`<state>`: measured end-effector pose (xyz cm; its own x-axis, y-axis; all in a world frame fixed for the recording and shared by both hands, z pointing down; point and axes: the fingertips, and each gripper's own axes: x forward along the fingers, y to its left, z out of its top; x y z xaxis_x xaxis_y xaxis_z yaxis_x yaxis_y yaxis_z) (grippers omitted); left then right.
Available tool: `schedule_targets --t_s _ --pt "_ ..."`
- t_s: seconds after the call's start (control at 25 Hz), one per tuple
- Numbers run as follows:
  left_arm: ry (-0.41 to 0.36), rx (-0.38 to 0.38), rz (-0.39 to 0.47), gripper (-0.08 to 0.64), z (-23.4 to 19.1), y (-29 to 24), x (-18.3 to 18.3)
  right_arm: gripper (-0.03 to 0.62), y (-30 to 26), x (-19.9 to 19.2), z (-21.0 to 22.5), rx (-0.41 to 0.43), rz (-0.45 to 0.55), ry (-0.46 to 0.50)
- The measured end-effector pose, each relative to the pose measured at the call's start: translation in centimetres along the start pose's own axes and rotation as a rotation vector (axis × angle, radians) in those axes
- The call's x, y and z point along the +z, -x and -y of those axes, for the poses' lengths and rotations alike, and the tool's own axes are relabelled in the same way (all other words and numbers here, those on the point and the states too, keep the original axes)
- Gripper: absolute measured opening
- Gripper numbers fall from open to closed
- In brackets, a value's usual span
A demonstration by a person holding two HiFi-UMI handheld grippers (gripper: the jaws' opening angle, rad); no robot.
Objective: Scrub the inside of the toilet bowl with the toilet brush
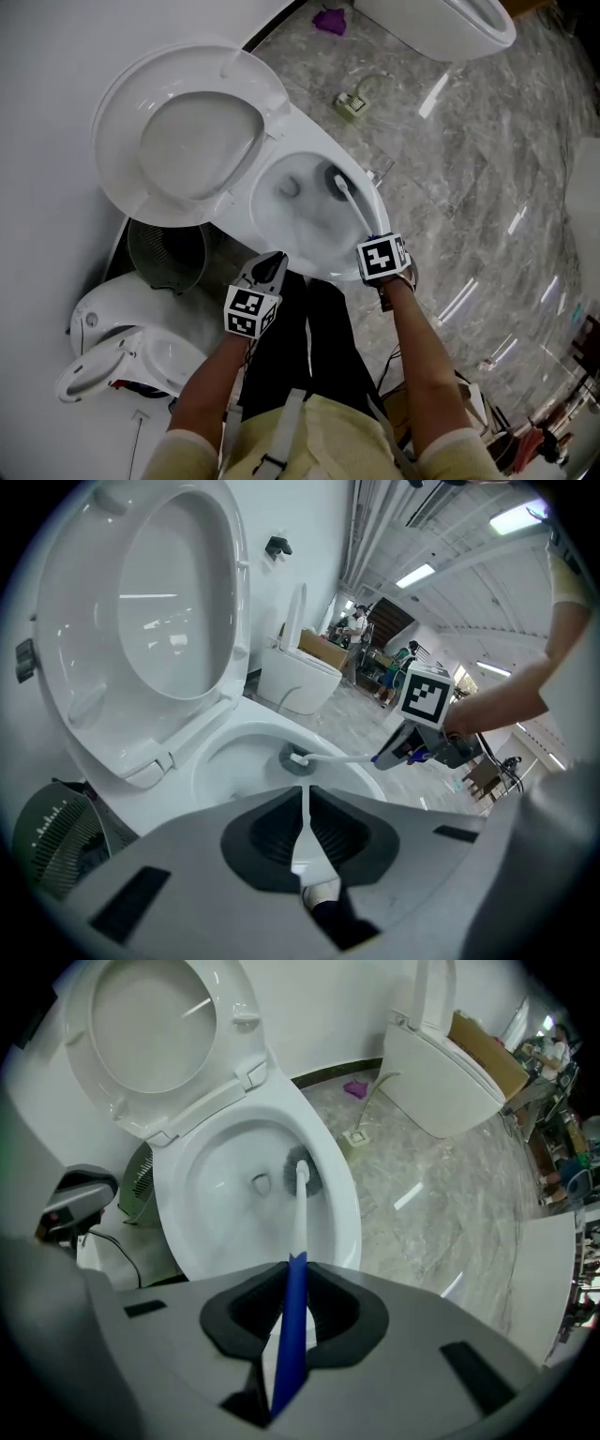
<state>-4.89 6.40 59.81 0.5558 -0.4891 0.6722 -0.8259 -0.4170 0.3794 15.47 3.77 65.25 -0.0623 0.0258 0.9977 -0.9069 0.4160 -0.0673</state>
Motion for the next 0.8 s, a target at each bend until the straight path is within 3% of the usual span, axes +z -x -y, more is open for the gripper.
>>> schedule_targets --t_s 0.44,0.8 --pt "-0.027 -0.027 0.004 0.032 3.1 -0.4 -0.9 0.071 0.5 -7.1 1.4 -0.081 -0.089 0.066" --pt "-0.025 -0.019 0.008 0.032 4.7 0.2 -2.4 0.071 0.9 -11.5 1.1 -0.067 -0.167 0.102"
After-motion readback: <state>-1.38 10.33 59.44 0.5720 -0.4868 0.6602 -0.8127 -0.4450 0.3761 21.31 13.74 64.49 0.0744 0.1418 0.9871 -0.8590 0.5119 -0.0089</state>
